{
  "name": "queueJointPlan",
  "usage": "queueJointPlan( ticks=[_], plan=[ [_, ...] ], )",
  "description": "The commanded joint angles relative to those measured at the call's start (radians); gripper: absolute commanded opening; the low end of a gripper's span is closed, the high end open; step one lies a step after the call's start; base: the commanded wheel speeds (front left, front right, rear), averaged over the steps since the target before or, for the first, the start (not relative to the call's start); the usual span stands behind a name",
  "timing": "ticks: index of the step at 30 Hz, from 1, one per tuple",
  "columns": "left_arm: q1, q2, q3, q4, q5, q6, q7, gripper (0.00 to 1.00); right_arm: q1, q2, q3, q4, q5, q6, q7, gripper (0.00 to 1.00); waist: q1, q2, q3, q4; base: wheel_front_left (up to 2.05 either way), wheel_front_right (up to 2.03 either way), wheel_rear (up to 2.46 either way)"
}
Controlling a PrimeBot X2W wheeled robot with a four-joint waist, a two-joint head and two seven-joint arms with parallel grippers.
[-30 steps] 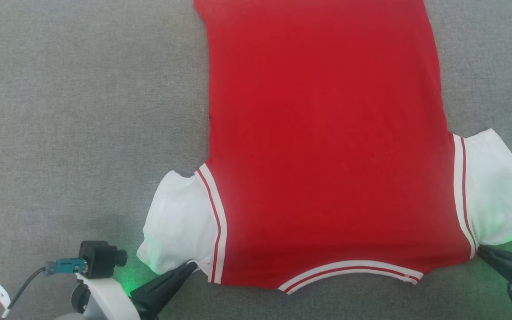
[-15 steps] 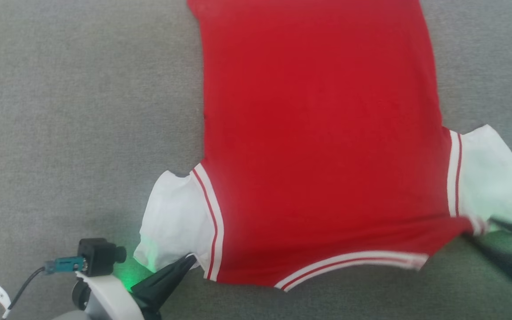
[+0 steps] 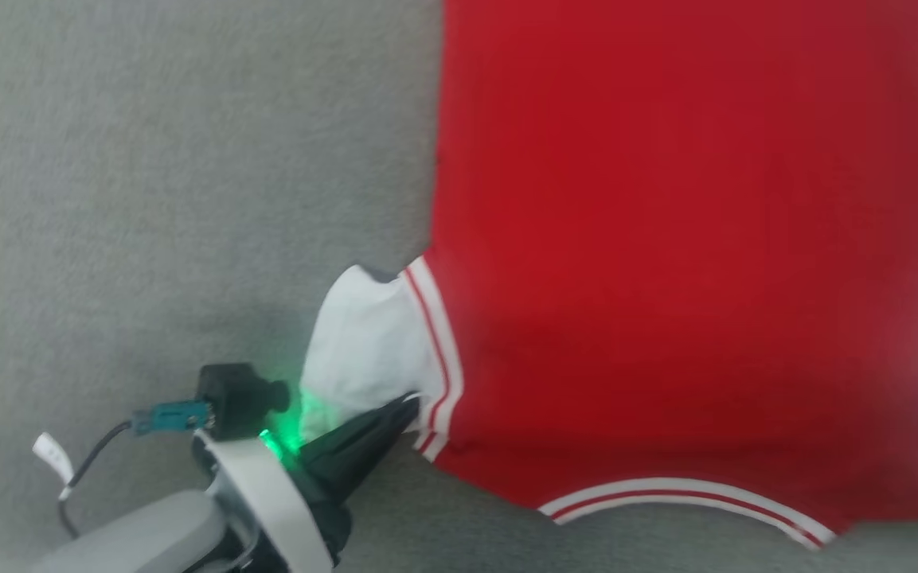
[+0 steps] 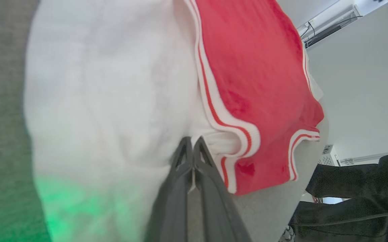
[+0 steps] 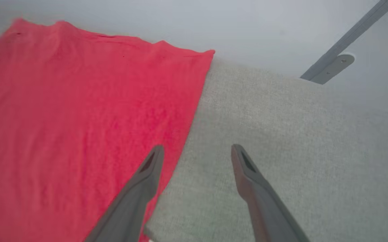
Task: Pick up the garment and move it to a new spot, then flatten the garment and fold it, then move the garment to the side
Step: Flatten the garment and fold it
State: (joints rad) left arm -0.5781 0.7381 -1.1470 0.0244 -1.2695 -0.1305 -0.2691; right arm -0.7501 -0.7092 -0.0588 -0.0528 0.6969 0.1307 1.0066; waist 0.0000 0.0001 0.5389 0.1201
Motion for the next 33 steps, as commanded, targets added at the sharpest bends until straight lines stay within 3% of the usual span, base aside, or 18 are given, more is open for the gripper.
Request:
queueJointPlan(
  ticks=[1,5,11,19,20,21,22,28,33],
  plan=[
    [-0.024,-0.052,-0.02,0.024,0.005,0.0,0.011,0.0,-0.053,0.011,0.014,0.043,-0.028,0.0,0.013,1.0,0.0,-0.0001,0.066,0.064,0.0,0.0,0.0],
    [-0.076,-0.087,-0.054,0.032,0.005,0.001,0.012,0.0,-0.263,0.03,0.059,0.241,-0.131,0.0,0.07,1.0,0.0,-0.0001,0.119,0.129,0.0,0.0,0.0],
    [-0.106,-0.092,-0.062,0.04,-0.001,0.006,0.014,0.0,-0.499,0.038,0.105,0.46,-0.292,0.0,0.122,1.0,0.0,-0.0001,0.187,0.184,0.0,0.0,0.0],
    [-0.112,-0.117,-0.06,0.064,0.003,0.012,0.017,0.0,-0.615,0.082,0.104,0.65,-0.369,0.0,0.115,0.98,0.0,-0.0001,0.217,0.192,0.0,0.0,0.0],
    [-0.115,-0.118,-0.058,0.065,0.003,0.012,0.017,0.0,-0.621,0.083,0.1,0.667,-0.375,0.0,0.117,0.41,0.0,-0.0001,0.218,0.19,0.0,0.0,0.0],
    [-0.12,-0.12,-0.055,0.065,0.004,0.012,0.017,0.0,-0.625,0.084,0.096,0.682,-0.382,0.0,0.113,0.14,0.0,-0.0001,0.217,0.188,0.0,0.0,0.0],
    [-0.124,-0.12,-0.052,0.066,0.006,0.012,0.017,0.0,-0.628,0.084,0.094,0.69,-0.388,0.0,0.103,0.0,0.0,-0.0001,0.215,0.186,0.0,0.0,0.0],
    [-0.111,-0.108,-0.011,0.067,0.008,0.012,0.016,0.0,-0.624,0.101,0.091,0.728,-0.359,0.0,0.048,0.0,0.0,-0.0001,0.167,0.149,0.0,0.0,0.0],
    [-0.057,-0.083,0.053,0.063,0.02,0.012,0.011,0.0,-0.528,0.081,0.181,0.677,-0.25,0.0,0.04,0.0,0.0,-0.0001,0.073,0.098,0.0,0.0,0.0]
  ],
)
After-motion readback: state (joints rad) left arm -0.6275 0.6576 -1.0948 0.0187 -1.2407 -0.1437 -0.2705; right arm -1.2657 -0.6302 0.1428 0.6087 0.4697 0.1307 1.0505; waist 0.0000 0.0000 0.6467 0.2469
